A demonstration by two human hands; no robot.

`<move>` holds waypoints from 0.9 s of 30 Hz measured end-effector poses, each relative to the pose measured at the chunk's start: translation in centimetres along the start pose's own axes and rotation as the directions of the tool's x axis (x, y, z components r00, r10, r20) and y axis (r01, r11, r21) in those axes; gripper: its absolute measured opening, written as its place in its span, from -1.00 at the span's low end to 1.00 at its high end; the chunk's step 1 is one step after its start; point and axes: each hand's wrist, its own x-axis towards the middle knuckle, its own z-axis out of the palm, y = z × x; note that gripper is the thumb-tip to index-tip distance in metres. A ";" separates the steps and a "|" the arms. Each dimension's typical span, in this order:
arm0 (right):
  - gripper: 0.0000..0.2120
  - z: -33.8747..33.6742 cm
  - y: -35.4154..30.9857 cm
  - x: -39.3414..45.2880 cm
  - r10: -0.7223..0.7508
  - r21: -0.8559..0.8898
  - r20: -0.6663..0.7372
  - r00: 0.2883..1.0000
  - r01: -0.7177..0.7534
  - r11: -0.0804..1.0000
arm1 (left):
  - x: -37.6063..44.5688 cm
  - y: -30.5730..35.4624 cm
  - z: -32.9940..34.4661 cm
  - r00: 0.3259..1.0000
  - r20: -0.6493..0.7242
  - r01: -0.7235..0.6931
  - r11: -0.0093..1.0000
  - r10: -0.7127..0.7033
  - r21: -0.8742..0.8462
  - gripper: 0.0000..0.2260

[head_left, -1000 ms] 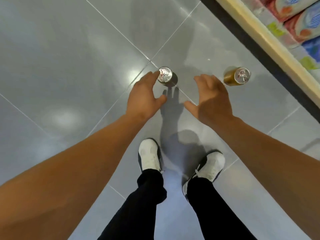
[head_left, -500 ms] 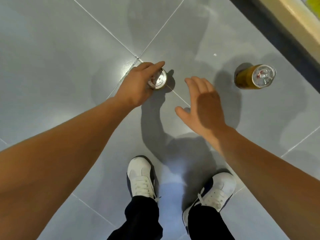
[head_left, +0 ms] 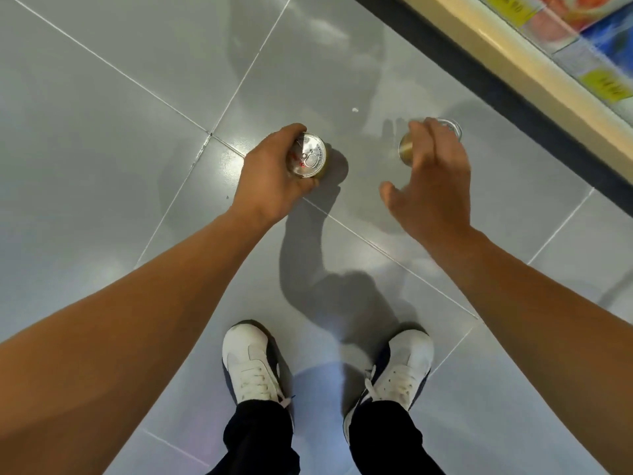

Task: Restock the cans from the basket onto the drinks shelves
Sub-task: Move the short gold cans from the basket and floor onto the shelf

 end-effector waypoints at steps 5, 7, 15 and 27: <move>-0.25 1.3 4.1 1.8 0.027 -0.055 -0.008 1.000 -0.028 0.998 | 1.2 3.2 1.8 0.999 0.005 -0.035 0.998 0.036 -0.046 -0.40; -0.23 2.0 4.8 2.6 0.053 0.005 0.075 0.996 -0.053 0.999 | 1.7 3.9 2.3 1.000 0.020 -0.022 0.999 0.022 -0.043 -0.39; -0.27 -2.6 3.7 1.4 0.186 0.286 0.243 0.952 -0.254 0.924 | -0.1 6.8 1.0 0.996 0.080 0.037 0.996 -0.031 -0.076 -0.37; -0.51 -31.9 -2.8 -9.6 0.299 0.524 0.354 0.886 -0.453 0.721 | -15.5 22.5 -16.8 0.954 0.291 0.206 0.853 -0.067 -0.479 -0.57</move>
